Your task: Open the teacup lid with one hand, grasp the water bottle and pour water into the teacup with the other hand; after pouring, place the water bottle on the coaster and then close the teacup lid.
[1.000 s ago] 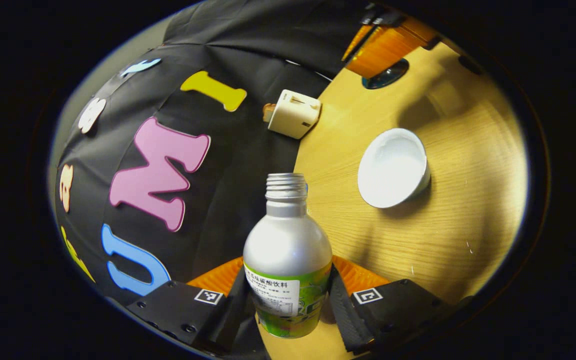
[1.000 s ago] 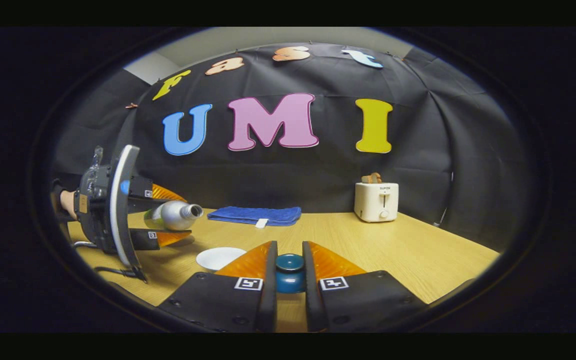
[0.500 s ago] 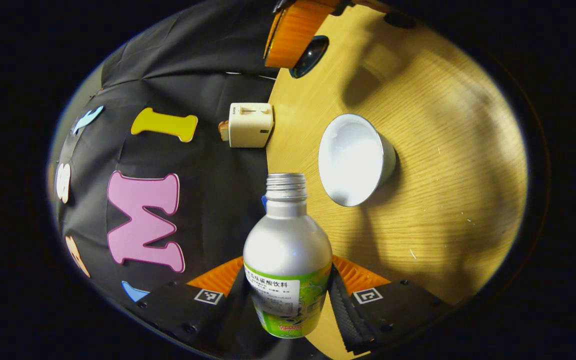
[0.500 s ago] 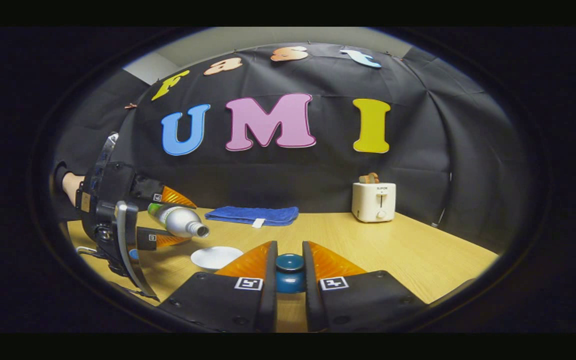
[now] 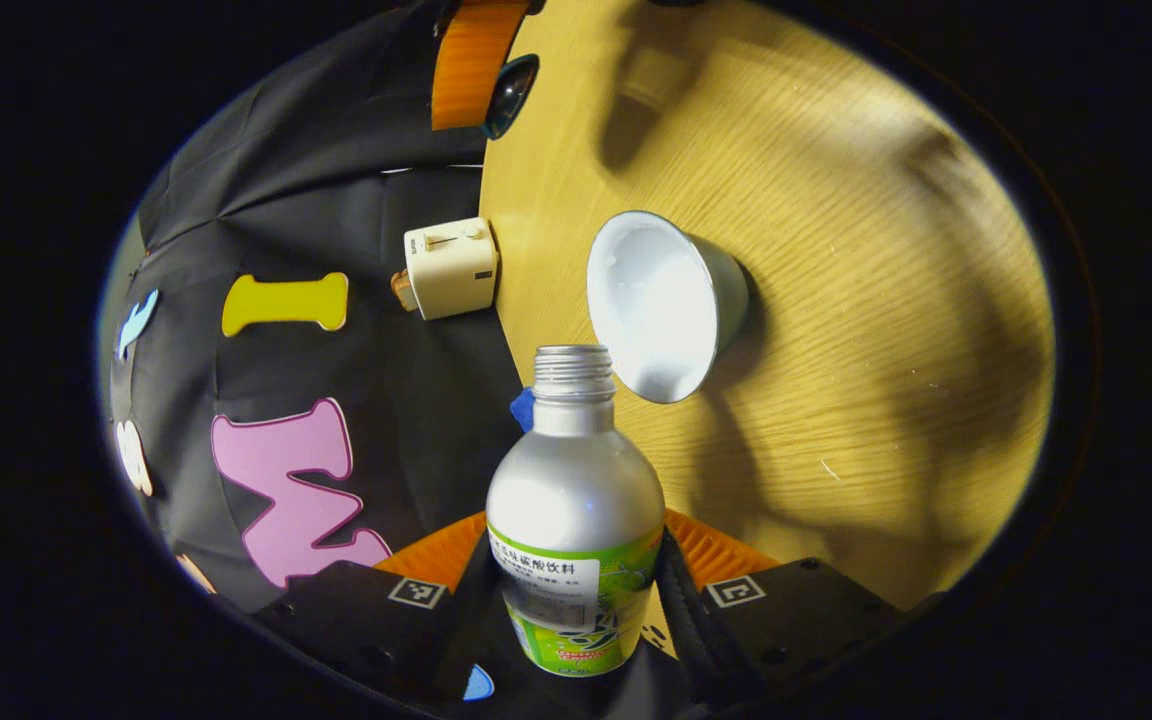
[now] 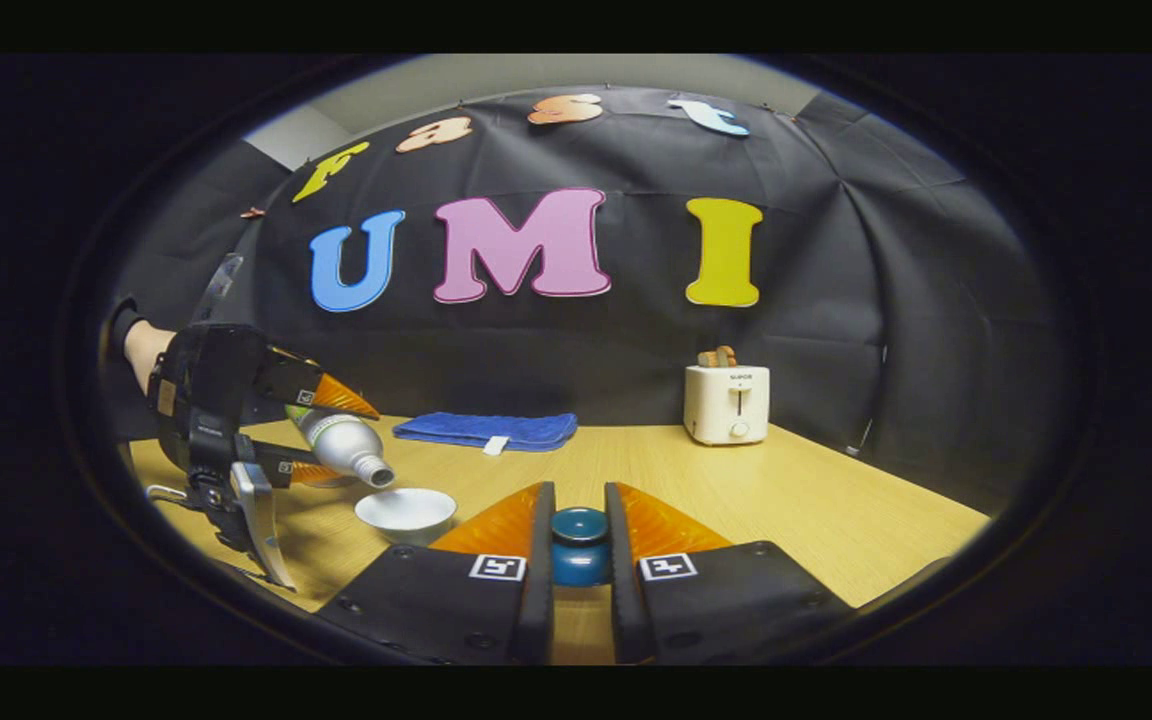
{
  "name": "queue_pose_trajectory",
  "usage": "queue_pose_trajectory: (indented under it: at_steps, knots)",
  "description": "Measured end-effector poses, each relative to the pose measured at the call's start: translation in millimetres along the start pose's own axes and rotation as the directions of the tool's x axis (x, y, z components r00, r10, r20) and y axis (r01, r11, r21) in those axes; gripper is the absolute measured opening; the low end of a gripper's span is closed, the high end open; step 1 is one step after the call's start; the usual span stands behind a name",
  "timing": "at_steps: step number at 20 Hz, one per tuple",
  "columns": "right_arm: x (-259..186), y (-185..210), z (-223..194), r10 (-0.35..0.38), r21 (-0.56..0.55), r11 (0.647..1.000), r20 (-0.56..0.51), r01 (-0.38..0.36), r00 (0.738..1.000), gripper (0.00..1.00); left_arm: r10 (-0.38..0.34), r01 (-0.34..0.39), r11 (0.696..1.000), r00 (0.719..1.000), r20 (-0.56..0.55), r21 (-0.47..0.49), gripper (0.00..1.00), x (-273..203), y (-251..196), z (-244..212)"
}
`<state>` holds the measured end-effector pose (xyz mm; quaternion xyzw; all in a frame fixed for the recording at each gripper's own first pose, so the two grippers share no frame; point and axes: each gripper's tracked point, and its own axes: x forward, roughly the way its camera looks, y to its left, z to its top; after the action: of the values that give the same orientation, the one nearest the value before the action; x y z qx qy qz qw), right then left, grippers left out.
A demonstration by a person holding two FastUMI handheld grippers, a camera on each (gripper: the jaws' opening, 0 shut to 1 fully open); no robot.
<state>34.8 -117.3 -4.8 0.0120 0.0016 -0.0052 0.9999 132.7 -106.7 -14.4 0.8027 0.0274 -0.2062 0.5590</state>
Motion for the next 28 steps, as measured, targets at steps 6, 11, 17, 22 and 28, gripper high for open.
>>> queue_pose_trajectory:
  at_steps: [6, 11, 17, 22, 28]
  knots:
    - [0.0, -0.2, -0.1, 0.001, 0.0, 1.0, 0.0, -0.001, 1.0, 0.31, -0.023, 0.024, 0.996, 1.0, -0.013, 0.09, 0.8, -0.5, 1.7, -0.6]
    - [-0.9, 0.7, -0.1, 0.002, 0.0, 1.0, 0.0, -0.002, 1.0, 0.31, -0.031, 0.036, 0.99, 0.999, -0.039, 0.138, 0.79, 1.9, 3.8, -6.1]
    - [-0.9, 0.8, -0.8, 0.002, 0.001, 1.0, 0.0, -0.002, 1.0, 0.31, -0.051, 0.064, 0.979, 0.996, -0.072, 0.196, 0.79, 0.5, 4.6, -10.9]
    - [-0.7, 0.8, -1.0, 0.002, 0.001, 1.0, 0.0, -0.002, 1.0, 0.31, -0.049, 0.069, 0.966, 0.995, -0.085, 0.25, 0.8, -1.6, 4.2, -9.1]
    - [-0.1, 0.8, -1.3, 0.001, 0.001, 1.0, 0.0, -0.001, 1.0, 0.31, -0.042, 0.074, 0.939, 0.994, -0.101, 0.336, 0.8, -2.4, 8.8, -9.8]
